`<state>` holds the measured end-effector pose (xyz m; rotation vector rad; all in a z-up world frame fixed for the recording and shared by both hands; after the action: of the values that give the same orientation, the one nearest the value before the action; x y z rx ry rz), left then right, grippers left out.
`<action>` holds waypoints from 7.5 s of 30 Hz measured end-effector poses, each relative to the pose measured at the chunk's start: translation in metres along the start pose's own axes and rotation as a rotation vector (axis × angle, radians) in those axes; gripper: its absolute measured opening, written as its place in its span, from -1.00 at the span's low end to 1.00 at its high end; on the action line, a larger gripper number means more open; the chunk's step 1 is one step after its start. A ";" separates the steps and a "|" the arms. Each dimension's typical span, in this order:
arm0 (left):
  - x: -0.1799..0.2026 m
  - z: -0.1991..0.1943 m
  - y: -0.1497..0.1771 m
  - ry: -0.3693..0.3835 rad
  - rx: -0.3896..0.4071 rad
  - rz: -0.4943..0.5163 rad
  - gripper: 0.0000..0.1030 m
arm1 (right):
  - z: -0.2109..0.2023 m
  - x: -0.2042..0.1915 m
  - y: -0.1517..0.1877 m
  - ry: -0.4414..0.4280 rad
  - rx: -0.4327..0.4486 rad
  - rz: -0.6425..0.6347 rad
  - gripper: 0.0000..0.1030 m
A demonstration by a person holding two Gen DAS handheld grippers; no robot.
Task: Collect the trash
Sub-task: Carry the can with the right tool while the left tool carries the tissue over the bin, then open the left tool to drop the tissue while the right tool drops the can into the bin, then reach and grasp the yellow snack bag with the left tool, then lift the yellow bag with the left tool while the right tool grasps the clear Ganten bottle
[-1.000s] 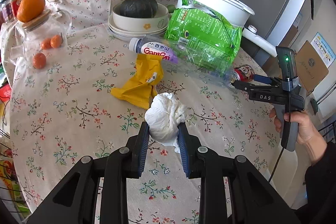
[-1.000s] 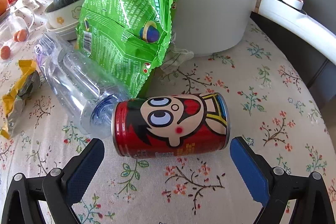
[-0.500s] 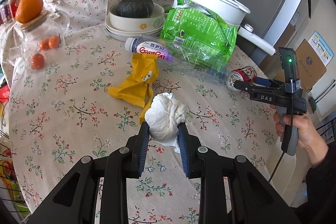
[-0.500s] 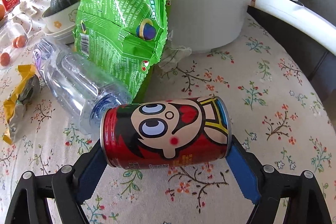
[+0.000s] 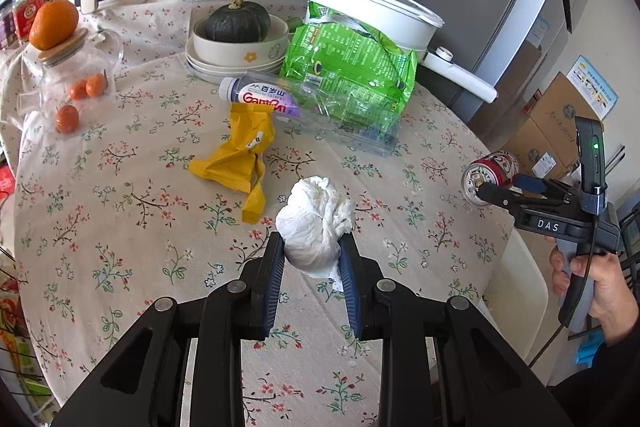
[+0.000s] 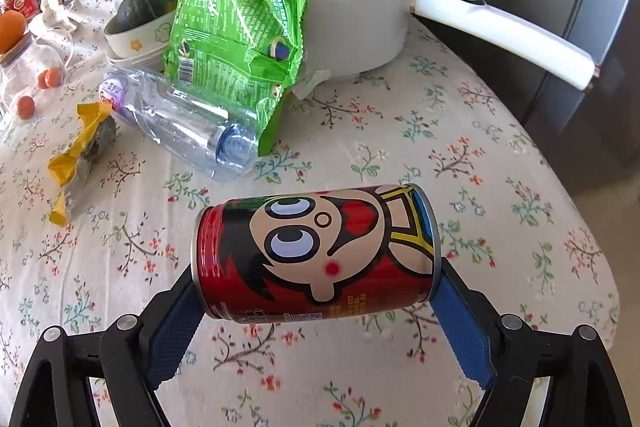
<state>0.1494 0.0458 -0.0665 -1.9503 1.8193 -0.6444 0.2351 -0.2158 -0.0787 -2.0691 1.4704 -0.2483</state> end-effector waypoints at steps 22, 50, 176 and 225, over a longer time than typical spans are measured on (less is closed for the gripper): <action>0.074 -0.014 0.037 0.073 -0.007 0.137 -0.44 | -0.091 0.006 0.105 0.041 -0.020 0.197 0.74; 0.320 0.055 0.121 0.315 -0.143 0.550 -0.39 | -0.133 0.150 0.235 0.114 -0.144 0.538 0.74; -0.127 0.011 -0.037 -0.155 -0.010 -0.180 -1.00 | 0.036 -0.094 -0.036 0.007 -0.070 -0.072 0.85; -0.124 -0.035 -0.004 -0.060 0.009 -0.156 -1.00 | 0.071 -0.141 -0.022 0.020 -0.435 -0.152 0.31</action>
<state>0.1258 0.1707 -0.0435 -2.0975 1.6386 -0.6338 0.2326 -0.0576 -0.0988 -2.5337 1.4790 -0.0046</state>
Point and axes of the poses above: each gripper's, at about its wrist camera, not at the fingertips, and z roughly the way its jaws point, x to its right, y to its underside, the point moved 3 cm from there along z, roughly the way its jaws point, and after that the axes turned 12 degrees about -y, right-handed, at the moved point
